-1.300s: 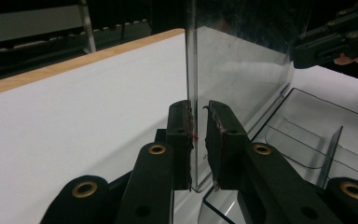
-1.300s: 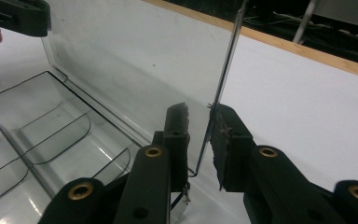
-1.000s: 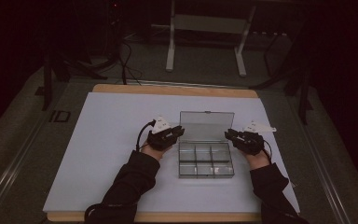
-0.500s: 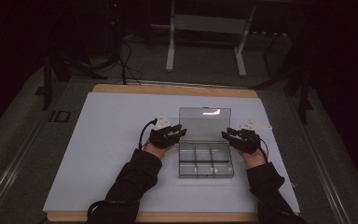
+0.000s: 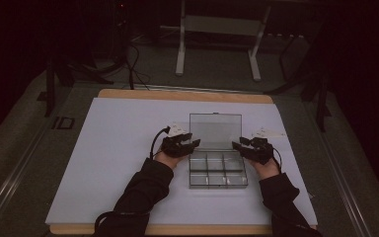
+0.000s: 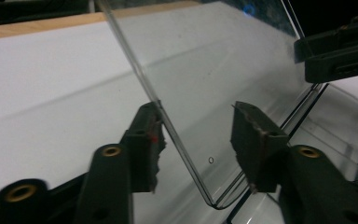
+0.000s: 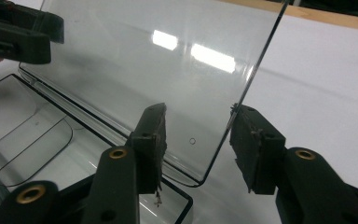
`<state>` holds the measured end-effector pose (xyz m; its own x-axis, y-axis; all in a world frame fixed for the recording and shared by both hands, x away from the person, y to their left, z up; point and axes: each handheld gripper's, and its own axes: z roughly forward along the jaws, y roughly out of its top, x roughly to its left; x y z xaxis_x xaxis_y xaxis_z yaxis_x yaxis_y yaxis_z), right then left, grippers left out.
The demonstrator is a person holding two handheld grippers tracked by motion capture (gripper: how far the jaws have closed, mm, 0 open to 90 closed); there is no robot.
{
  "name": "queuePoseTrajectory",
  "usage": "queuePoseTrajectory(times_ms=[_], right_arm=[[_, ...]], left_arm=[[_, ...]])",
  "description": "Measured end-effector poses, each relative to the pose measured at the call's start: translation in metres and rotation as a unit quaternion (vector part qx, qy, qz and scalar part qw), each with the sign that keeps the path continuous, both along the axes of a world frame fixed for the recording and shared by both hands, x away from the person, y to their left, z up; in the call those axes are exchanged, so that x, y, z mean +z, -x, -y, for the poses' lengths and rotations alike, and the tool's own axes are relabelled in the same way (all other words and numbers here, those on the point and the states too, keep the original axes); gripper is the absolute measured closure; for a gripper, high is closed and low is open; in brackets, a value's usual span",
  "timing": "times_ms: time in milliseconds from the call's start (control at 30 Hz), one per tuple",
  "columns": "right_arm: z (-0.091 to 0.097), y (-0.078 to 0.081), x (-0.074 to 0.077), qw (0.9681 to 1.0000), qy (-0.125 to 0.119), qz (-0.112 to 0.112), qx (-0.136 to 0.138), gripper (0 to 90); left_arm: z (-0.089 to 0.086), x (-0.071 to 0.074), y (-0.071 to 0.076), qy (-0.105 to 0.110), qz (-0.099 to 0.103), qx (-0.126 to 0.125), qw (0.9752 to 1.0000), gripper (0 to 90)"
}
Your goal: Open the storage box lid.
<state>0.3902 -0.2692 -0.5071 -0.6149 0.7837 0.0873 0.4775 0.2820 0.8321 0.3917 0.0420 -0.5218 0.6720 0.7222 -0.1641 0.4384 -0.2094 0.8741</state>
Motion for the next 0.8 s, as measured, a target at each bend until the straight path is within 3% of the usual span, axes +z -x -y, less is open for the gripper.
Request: queuePoseTrajectory(times_ms=[500,667,733,767,800], right_arm=[[0.0018,-0.0017,-0.0024,0.9998,-0.008,-0.017,-0.004,52.9],[0.0015,-0.0019,-0.003,0.9998,-0.004,-0.015,-0.011,52.1],[0.001,-0.0013,-0.003,0.9998,0.001,-0.015,-0.013,52.1],[0.0003,-0.001,-0.0032,0.9998,0.004,-0.012,-0.013,54.0],[0.0001,-0.0011,-0.0033,0.9998,0.004,-0.013,-0.012,54.0]], left_arm=[[0.0036,-0.0025,-0.0026,0.005,-0.027,0.009,0.9996,44.7],[0.0039,-0.0054,-0.0057,0.011,-0.056,0.012,0.9983,38.6],[0.0039,-0.0054,-0.0057,0.011,-0.056,0.012,0.9983,37.2],[0.0018,-0.0081,-0.0076,0.025,-0.072,0.013,0.997,37.0],[0.0018,-0.0081,-0.0076,0.025,-0.072,0.013,0.997,36.6]])
